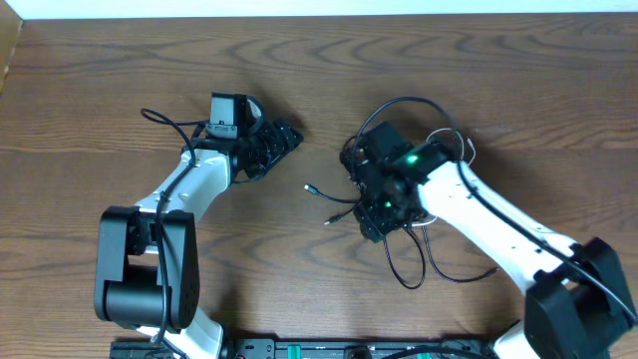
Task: Untangle cables
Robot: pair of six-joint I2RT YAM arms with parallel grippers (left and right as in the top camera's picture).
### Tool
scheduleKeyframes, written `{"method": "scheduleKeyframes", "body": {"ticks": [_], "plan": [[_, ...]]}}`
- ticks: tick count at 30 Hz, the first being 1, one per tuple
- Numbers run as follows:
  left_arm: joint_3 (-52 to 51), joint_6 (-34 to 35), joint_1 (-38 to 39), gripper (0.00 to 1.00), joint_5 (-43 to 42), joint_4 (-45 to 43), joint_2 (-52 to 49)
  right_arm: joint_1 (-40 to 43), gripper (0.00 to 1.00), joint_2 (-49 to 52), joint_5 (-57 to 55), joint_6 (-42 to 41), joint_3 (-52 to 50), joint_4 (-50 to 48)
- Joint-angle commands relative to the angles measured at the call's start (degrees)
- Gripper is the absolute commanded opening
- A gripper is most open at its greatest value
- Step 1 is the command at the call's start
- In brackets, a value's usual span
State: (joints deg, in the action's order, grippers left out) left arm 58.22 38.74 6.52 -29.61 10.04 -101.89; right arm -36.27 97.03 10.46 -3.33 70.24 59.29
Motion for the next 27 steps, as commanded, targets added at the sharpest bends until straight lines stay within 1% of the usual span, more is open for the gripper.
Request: {"method": "scheduleKeyframes", "body": {"ticks": [1,4,6,7,10,12,13,20,21,23,27], "plan": [[0.1,-0.8,-0.1,0.81,0.8,0.1,-0.1,-1.9,0.69,1.4,-11.3,2.0,0.2,-1.0],[0.1,-0.8,-0.1,0.81,0.8,0.1,-0.1,-2.5,0.69,1.9,-13.5,3.7,0.2,-1.6],[0.1,-0.8,-0.1,0.81,0.8,0.1,-0.1,-2.5,0.64,2.1,-13.6,6.0,0.1,-1.2],[0.1,-0.8,-0.1,0.81,0.8,0.1,-0.1,-2.4,0.60,2.2,-13.6,6.6,0.1,-1.2],[0.1,-0.8,-0.1,0.81,0.8,0.1,-0.1,-2.4,0.43,2.6,-13.6,6.9,-0.1,-1.2],[0.1,-0.8,-0.1,0.81,0.8,0.1,-0.1,-2.4,0.38,2.7,-13.6,7.3,-0.4,-1.2],[0.1,-0.8,-0.1,0.81,0.8,0.1,-0.1,-2.4,0.37,2.8,-13.6,7.3,-0.7,-1.3],[0.1,-0.8,-0.1,0.81,0.8,0.1,-0.1,-2.4,0.39,2.8,-13.6,7.3,-2.5,-2.1],[0.1,-0.8,-0.1,0.81,0.8,0.1,-0.1,-2.4,0.35,2.8,-13.6,7.3,-2.5,-2.3],[0.1,-0.8,-0.1,0.80,0.8,0.1,-0.1,-2.4,0.22,2.8,-13.6,7.3,-2.5,-2.8],[0.1,-0.8,-0.1,0.81,0.8,0.1,-0.1,-2.4,0.08,2.8,-13.6,7.3,-2.5,-2.8]]}}
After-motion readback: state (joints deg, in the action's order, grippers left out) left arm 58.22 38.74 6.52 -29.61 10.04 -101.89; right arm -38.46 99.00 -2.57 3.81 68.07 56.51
